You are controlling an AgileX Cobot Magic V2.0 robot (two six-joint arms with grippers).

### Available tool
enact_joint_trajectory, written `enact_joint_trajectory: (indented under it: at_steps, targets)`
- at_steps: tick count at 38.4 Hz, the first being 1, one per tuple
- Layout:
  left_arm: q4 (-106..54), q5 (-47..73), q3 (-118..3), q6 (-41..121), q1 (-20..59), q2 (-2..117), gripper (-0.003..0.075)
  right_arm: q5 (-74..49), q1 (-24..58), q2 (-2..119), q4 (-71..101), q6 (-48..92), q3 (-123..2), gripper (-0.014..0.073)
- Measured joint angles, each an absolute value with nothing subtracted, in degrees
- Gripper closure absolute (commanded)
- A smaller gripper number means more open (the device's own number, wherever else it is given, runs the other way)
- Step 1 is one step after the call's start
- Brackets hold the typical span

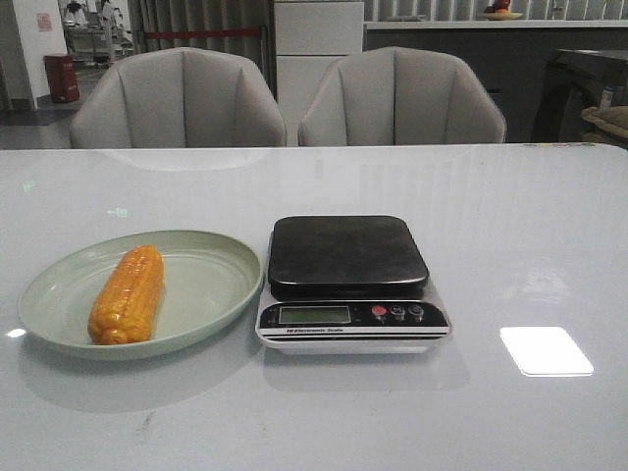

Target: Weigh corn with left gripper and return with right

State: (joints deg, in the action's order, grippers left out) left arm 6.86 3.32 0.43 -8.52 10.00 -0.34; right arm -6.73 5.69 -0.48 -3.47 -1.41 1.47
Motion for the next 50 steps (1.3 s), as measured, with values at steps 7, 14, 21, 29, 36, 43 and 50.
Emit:
enact_joint_trajectory:
  at_steps: [7, 14, 21, 29, 36, 43, 50]
  targets:
    - [6.59, -3.06, 0.43, -8.52, 10.0, -0.34, 0.0577, -6.73, 5.69, -0.48, -3.47, -1.41, 1.47, 0.0419]
    - [5.77, -7.01, -0.63, -9.54, 10.0, -0.34, 0.0577, -6.73, 5.69, -0.48, -3.47, -1.41, 1.47, 0.0419]
    - [5.64, 1.49, -9.88, -9.75, 10.1, 2.73, 0.0577, -6.73, 5.69, -0.48, -3.47, -1.41, 1.47, 0.0419]
    - [5.54, 8.78, -18.71, -9.75, 10.1, 13.38, 0.0577, -6.73, 5.69, -0.48, -3.47, -1.41, 1.47, 0.0419]
    - [5.29, 11.26, -19.86, -9.84, 10.1, 22.47, 0.0577, -6.73, 5.69, -0.48, -3.47, -1.41, 1.47, 0.0419]
    - [4.27, 11.48, -19.95, -9.84, 10.1, 29.12, 0.0576, -6.73, 5.69, -0.48, -3.47, -1.41, 1.47, 0.0419]
    - [1.69, 11.9, -21.5, -9.94, 10.1, 33.31, 0.049, -6.73, 5.69, -0.48, -3.47, -1.41, 1.47, 0.0419]
